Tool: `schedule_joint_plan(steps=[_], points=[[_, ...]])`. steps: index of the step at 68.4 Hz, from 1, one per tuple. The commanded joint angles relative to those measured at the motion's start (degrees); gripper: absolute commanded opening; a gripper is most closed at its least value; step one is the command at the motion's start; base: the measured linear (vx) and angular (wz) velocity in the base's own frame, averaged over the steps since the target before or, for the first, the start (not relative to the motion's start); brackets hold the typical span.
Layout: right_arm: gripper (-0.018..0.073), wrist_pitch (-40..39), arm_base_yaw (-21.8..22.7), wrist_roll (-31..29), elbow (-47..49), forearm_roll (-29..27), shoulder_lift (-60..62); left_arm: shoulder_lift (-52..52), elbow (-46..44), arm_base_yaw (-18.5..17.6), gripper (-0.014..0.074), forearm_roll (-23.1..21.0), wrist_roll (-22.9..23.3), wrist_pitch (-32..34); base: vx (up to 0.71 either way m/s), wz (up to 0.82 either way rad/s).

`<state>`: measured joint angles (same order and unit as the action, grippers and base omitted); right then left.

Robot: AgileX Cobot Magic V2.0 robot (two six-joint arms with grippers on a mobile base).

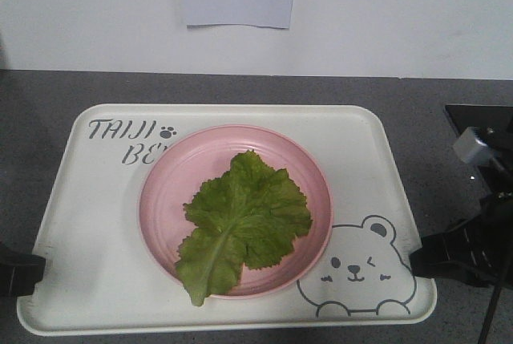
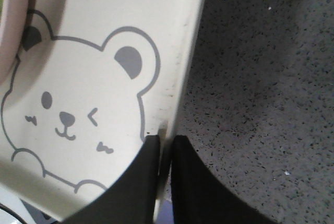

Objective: Transfer vegetables to tray and serve
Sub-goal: 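Drive the base forward holding the tray level with both grippers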

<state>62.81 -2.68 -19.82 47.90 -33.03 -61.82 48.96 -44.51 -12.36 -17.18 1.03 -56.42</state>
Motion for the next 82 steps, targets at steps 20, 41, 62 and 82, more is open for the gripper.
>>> schedule_joint_plan(steps=[20,41,62,82], points=[[-0.0003,-0.06,-0.29,-2.86,1.48,-3.43,1.38,-1.4,-1.52,-0.61,-0.0006,-2.13,-1.65,3.44,0.01,0.0],[-0.0003,-0.06,-0.29,-2.86,1.48,-3.43,1.38,-1.4,-1.52,-0.61,-0.0006,-2.13,-1.65,3.44,0.0,0.0],[-0.0003,-0.06,-0.29,-2.86,1.48,-3.43,1.38,-1.4,-1.52,-0.61,-0.0006,-2.13,-1.65,3.44,0.0,0.0],[-0.0003,-0.06,-0.29,-2.86,1.48,-3.43,1.38,-1.4,-1.52,-0.61,-0.0006,-2.13,-1.65,3.44,0.0,0.0]])
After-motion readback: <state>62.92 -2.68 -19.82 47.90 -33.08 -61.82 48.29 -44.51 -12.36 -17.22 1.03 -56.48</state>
